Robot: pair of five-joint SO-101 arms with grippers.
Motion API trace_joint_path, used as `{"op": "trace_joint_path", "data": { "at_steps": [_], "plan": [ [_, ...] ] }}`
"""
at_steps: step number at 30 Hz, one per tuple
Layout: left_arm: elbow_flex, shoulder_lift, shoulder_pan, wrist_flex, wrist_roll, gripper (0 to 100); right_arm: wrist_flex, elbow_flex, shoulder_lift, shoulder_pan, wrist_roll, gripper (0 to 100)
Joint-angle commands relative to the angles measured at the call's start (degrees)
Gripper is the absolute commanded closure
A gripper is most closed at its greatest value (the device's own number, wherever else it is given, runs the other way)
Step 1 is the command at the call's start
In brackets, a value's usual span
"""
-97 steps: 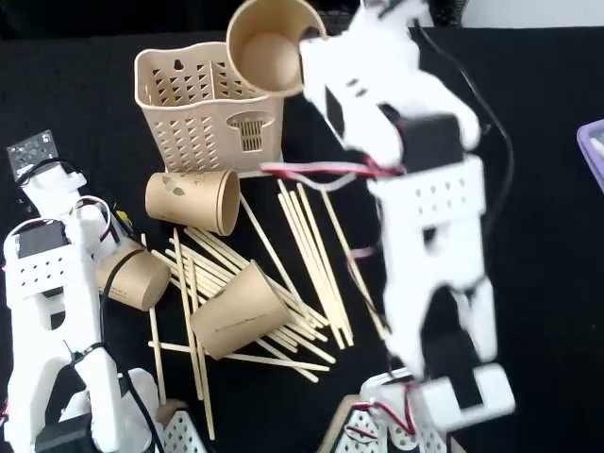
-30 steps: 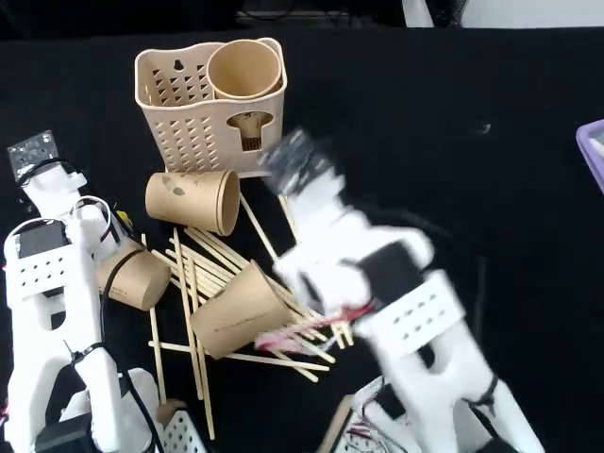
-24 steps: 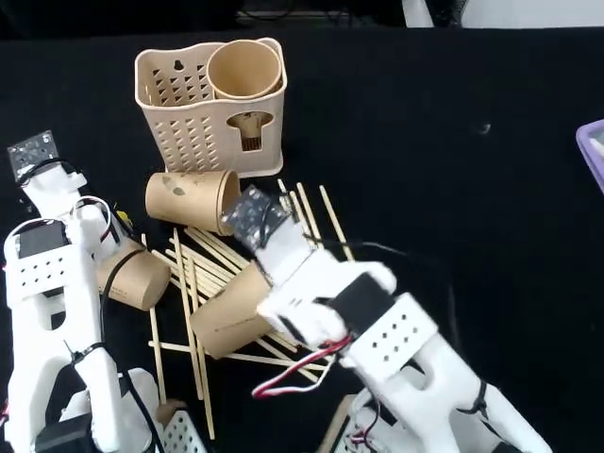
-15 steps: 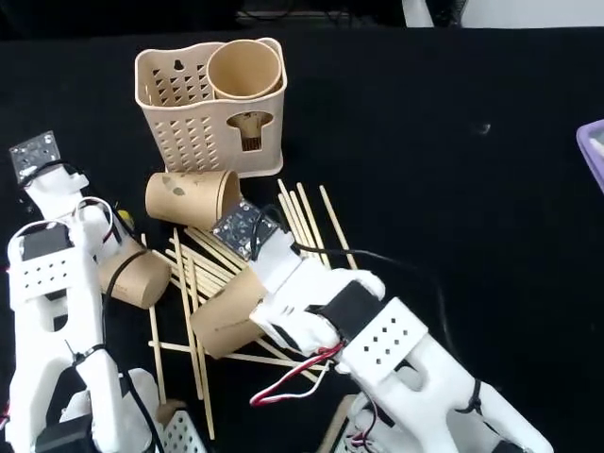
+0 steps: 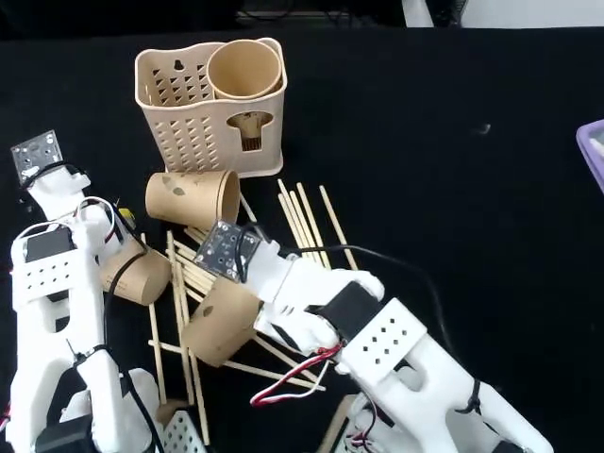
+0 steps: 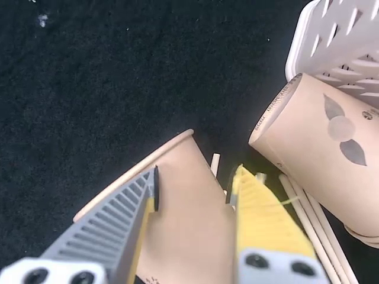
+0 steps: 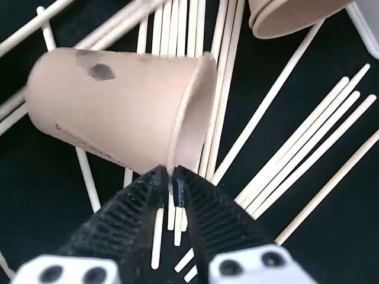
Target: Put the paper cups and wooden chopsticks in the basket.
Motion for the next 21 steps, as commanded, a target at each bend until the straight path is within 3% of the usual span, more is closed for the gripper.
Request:
{"op": "trace_joint_path", "data": {
  "at_steps": [1,13,21],
  "plan": [
    [1.63,0.35,-0.48,-0.26,0.35,78,1.85,-1.8,-3.21,-0.44,1.23,98.8],
    [1.71,0.35,-0.48,-0.35,0.35,78,20.04,-14.11,-19.82,1.14,5.63,98.8],
    [1.71,0.35,-0.48,-0.35,0.35,78,15.91,-3.82,-19.47,3.96,5.19,98.4]
  ]
}}
